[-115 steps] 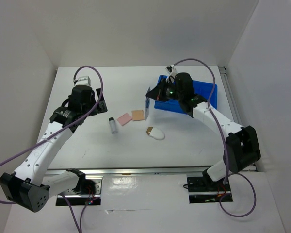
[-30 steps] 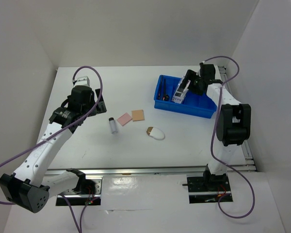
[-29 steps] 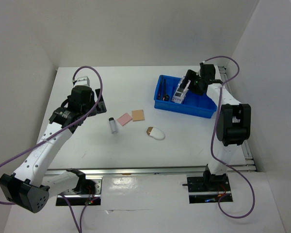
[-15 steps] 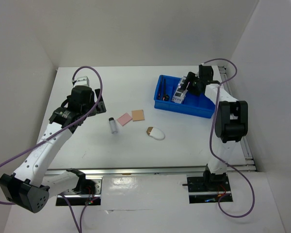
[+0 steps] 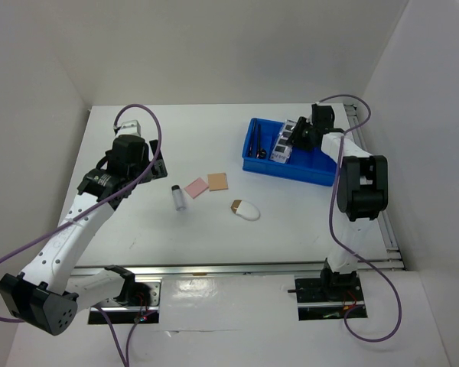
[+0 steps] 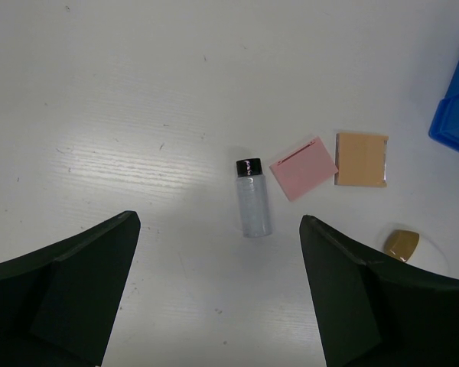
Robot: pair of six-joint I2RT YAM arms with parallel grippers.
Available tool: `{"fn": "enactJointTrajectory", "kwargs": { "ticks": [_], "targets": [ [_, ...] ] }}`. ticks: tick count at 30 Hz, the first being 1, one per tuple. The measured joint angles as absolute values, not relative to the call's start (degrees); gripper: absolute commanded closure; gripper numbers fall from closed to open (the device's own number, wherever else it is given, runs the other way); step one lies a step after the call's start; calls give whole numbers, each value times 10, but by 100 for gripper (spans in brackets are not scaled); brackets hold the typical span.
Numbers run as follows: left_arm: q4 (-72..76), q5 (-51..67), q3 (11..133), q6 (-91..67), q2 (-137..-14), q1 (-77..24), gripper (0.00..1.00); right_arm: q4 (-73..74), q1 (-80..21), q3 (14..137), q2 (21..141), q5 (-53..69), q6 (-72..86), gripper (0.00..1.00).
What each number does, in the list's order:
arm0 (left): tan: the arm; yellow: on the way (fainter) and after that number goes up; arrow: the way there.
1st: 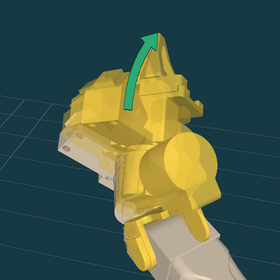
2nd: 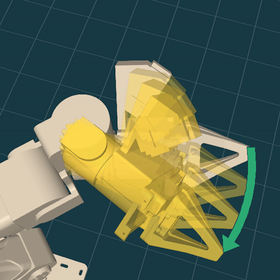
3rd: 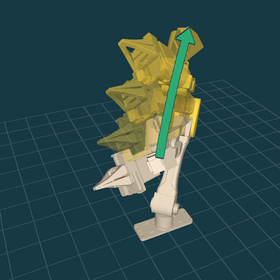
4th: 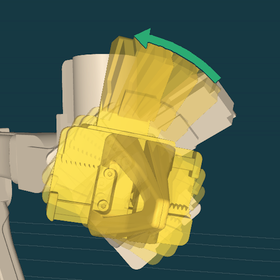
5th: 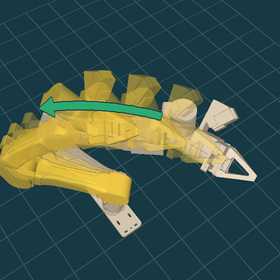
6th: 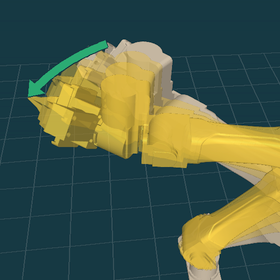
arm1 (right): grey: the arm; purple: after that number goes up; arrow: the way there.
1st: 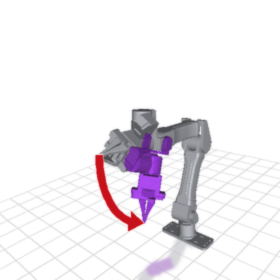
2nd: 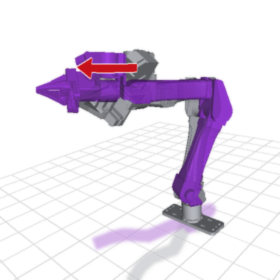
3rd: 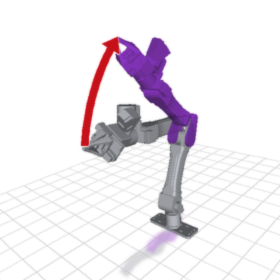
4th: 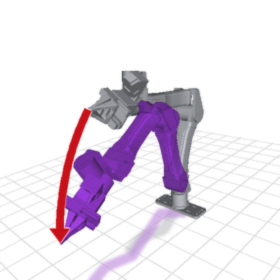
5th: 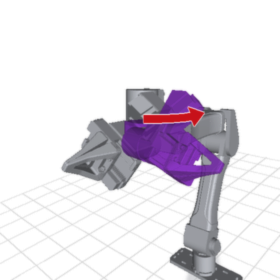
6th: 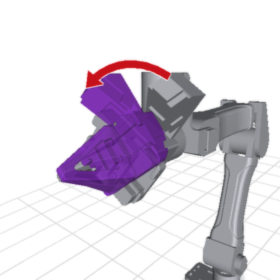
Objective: Organize the makeup
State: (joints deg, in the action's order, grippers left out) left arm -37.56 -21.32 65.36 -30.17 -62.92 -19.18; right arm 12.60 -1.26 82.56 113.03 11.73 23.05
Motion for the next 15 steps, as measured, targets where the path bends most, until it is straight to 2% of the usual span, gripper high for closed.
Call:
{"fn": "enactJointTrajectory", "kwargs": {
  "ticks": [1, 6, 15],
  "targets": [
    [-376, -213, 654, -302, -629, -192, 0, 126, -13, 826, 1133, 116, 231, 70],
    [-376, -213, 654, -302, -629, -192, 0, 117, -13, 826, 1133, 122, 234, 100],
    [-375, -211, 661, -302, -629, -192, 0, 142, -13, 874, 1130, 127, 220, 100]
  ]
}}
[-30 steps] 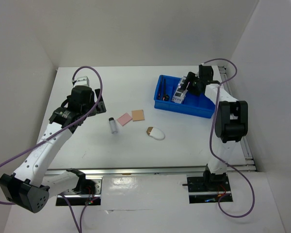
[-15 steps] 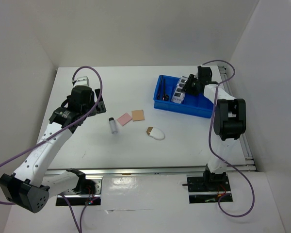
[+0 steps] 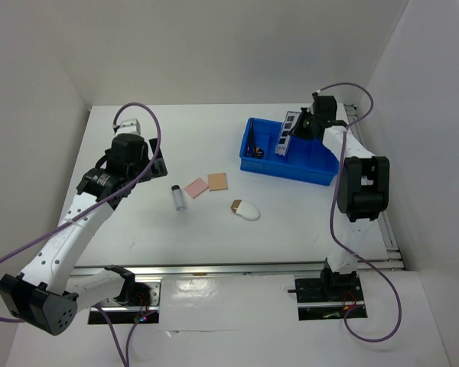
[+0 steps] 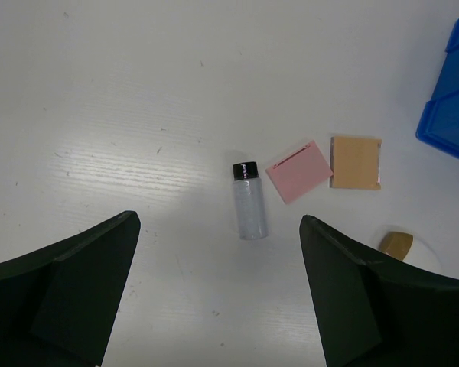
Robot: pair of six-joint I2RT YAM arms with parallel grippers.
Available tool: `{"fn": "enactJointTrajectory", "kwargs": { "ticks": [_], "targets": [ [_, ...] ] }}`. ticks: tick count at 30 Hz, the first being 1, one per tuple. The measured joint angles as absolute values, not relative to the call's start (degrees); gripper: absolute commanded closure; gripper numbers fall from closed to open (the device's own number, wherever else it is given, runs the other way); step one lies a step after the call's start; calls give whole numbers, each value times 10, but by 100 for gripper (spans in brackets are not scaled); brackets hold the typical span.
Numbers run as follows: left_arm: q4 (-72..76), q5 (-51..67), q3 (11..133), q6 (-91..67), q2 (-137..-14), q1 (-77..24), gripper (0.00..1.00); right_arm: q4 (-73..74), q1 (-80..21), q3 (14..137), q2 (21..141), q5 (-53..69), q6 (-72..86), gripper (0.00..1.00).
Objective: Organize the makeup
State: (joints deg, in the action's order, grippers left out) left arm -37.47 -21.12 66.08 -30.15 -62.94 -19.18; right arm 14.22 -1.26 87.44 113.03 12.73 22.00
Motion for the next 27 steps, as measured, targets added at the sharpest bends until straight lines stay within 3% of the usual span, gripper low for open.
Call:
{"fn": "enactJointTrajectory", "kwargs": {
  "ticks": [7, 16, 27],
  "targets": [
    [-375, -211, 661, -302, -629, -192, 0, 228, -17, 969, 1139, 133, 192, 100],
    [-375, -207, 661, -302, -629, -192, 0, 357, -46, 1139, 1249, 153, 147, 100],
    [-375, -207, 661, -302, -629, -192, 0, 409, -67, 1127, 1280, 146, 136, 100]
  ]
}}
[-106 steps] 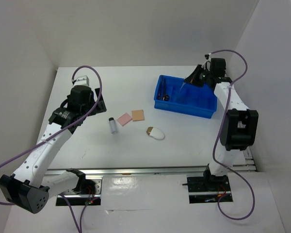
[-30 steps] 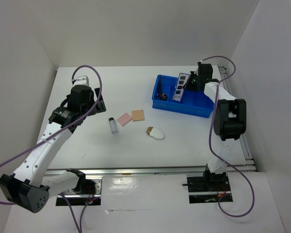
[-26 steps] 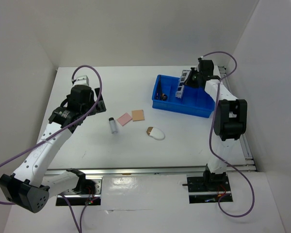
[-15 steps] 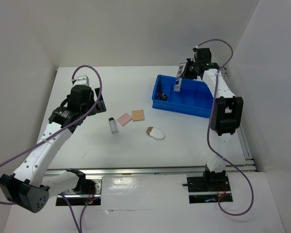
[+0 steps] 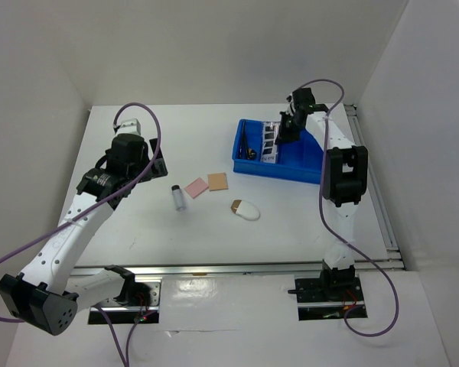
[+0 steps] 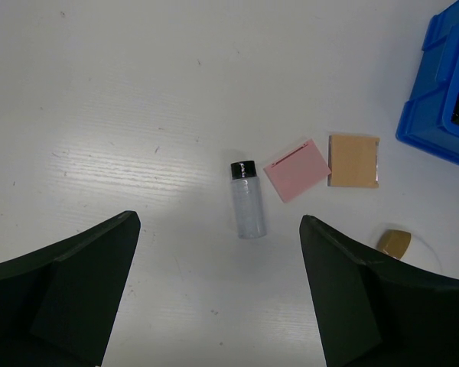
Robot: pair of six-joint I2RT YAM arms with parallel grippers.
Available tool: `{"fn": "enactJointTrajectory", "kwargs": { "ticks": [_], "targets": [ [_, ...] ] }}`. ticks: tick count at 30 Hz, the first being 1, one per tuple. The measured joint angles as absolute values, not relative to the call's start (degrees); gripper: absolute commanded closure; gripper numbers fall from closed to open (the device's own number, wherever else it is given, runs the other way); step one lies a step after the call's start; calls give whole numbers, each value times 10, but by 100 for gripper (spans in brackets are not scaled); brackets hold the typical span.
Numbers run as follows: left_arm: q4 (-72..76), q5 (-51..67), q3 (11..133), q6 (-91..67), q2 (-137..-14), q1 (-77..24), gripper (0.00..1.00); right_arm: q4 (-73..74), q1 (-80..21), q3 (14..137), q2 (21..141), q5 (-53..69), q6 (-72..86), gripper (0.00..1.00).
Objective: Organize the makeup
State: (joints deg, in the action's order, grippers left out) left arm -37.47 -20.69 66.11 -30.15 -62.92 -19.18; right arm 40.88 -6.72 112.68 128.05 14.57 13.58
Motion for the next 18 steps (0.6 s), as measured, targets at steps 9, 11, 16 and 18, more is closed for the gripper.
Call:
{"fn": "enactJointTrajectory", "kwargs": {
  "ticks": [9, 11, 16, 18],
  "targets": [
    [-375, -207, 661, -302, -629, -192, 0, 435, -71, 1091, 1257, 141, 136, 100],
    [-375, -207, 661, -301, -629, -192, 0, 440, -74, 1090, 1251, 138, 136, 80],
    [-375, -207, 661, -302, -629, -192, 0, 442, -84, 1090, 1242, 128, 131, 42],
    [-375, -207, 661, -302, -629, -192, 0, 442, -89, 1091, 1233, 128, 130, 36]
  ]
}}
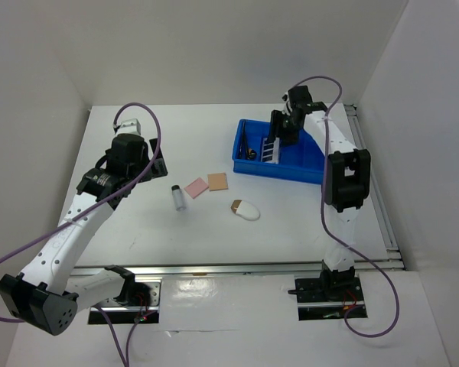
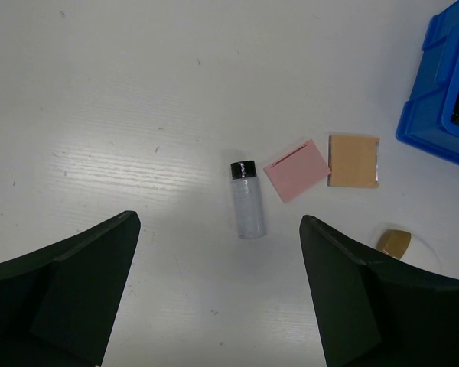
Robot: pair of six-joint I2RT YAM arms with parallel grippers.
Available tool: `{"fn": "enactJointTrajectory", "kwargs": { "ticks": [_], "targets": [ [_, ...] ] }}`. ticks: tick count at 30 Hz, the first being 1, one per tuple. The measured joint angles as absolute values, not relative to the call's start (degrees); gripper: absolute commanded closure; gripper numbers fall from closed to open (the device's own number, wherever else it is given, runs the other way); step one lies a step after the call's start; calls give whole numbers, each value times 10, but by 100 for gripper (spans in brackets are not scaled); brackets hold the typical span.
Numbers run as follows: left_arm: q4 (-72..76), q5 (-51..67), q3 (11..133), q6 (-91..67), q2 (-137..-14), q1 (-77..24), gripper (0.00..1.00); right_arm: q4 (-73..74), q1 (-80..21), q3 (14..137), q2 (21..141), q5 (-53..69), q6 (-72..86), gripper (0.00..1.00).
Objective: Organize the makeup
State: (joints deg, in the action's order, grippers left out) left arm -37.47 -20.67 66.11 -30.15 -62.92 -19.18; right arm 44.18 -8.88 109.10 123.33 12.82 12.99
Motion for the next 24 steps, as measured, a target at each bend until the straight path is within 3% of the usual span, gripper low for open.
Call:
{"fn": "enactJointTrajectory", "kwargs": {
  "ticks": [4, 6, 7, 9, 10, 11, 12, 15, 24],
  "targets": [
    [-375, -207, 661, -301, -629, -192, 0, 446, -99, 1129, 1216, 124, 130, 38],
    [-375, -207, 661, -302, -629, -192, 0, 440, -107, 1140, 1198, 117, 124, 55],
    [-375, -207, 661, -302, -629, -192, 0, 431, -112, 1133, 1180, 114, 120, 68],
    [-375, -207, 661, -302, -629, -192, 0, 392, -130, 1078, 1121, 111, 111, 72],
    [-375, -207, 661, -302, -629, -192, 0, 367, -144, 1032, 1079, 111, 106, 70],
    [-375, -207, 661, -302, -628, -192, 0, 350, -159, 986, 1040, 115, 102, 42],
    [-375, -208, 661, -302, -627, -192, 0, 335, -177, 940, 999, 124, 94, 28],
    [-375, -208, 661, -302, -626, -192, 0, 292, -230, 831, 914, 156, 57, 0],
    [-375, -207, 661, -302, -626, -192, 0, 291, -368, 672, 938, 114, -14, 0]
  ]
}}
